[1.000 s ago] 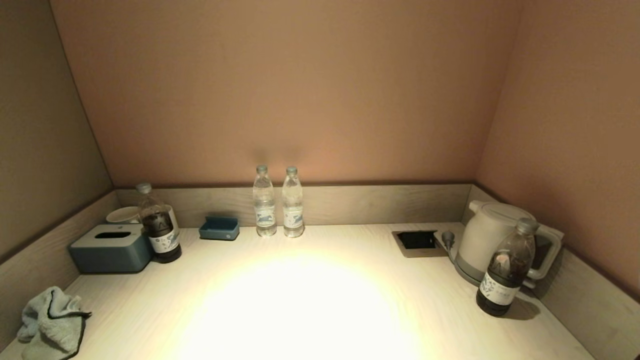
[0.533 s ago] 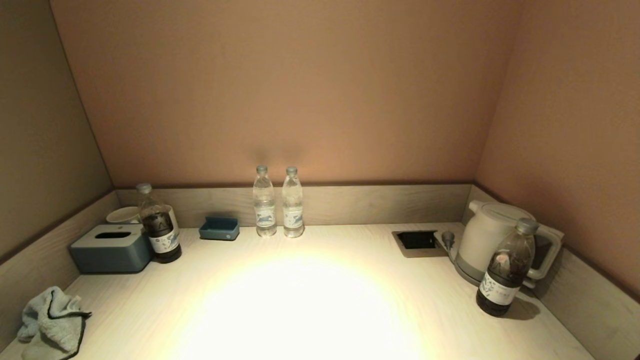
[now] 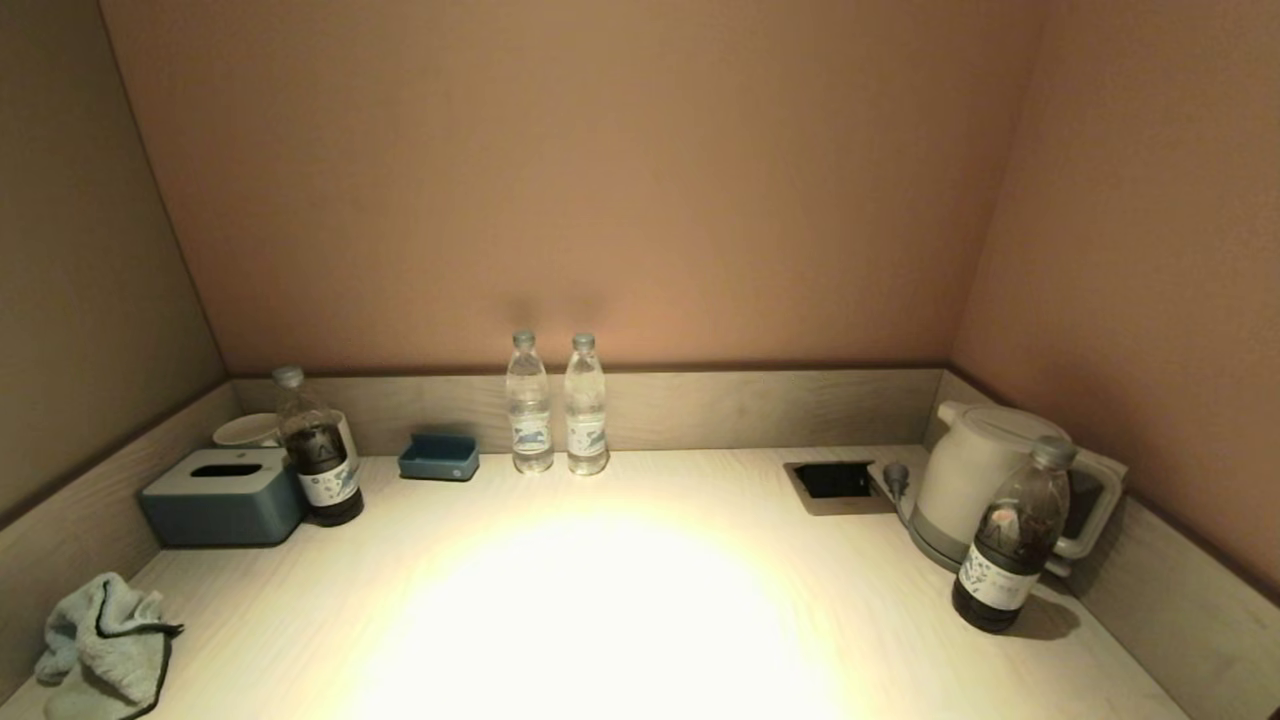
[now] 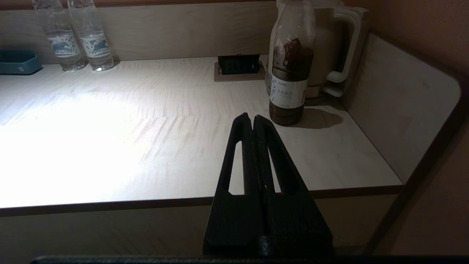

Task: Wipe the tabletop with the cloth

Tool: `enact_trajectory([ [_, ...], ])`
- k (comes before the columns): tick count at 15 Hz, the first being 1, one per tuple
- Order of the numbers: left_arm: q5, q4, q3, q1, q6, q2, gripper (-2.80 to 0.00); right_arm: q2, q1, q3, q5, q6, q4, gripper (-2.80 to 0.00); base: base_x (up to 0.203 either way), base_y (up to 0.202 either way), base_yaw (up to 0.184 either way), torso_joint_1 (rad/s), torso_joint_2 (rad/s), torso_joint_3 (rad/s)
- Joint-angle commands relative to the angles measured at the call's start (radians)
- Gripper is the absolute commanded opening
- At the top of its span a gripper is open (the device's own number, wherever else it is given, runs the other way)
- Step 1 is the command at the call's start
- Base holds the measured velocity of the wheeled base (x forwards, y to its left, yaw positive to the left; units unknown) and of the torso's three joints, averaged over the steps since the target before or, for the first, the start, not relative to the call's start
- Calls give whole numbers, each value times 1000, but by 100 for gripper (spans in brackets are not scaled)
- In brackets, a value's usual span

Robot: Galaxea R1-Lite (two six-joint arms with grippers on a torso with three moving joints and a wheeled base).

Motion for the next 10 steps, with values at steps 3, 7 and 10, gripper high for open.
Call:
enact_trajectory([
  [3,3,-1,16,0,-2,-38,-280,1,1,0,0,0,0,-280,0,0,0,0,0,0],
  [7,77,-8,51,13,9,-117,-280,1,0,0,0,0,0,-280,0,0,0,0,0,0],
  [10,83,-10,72,36,57,-174,-280,1,1,0,0,0,0,-280,0,0,0,0,0,0],
])
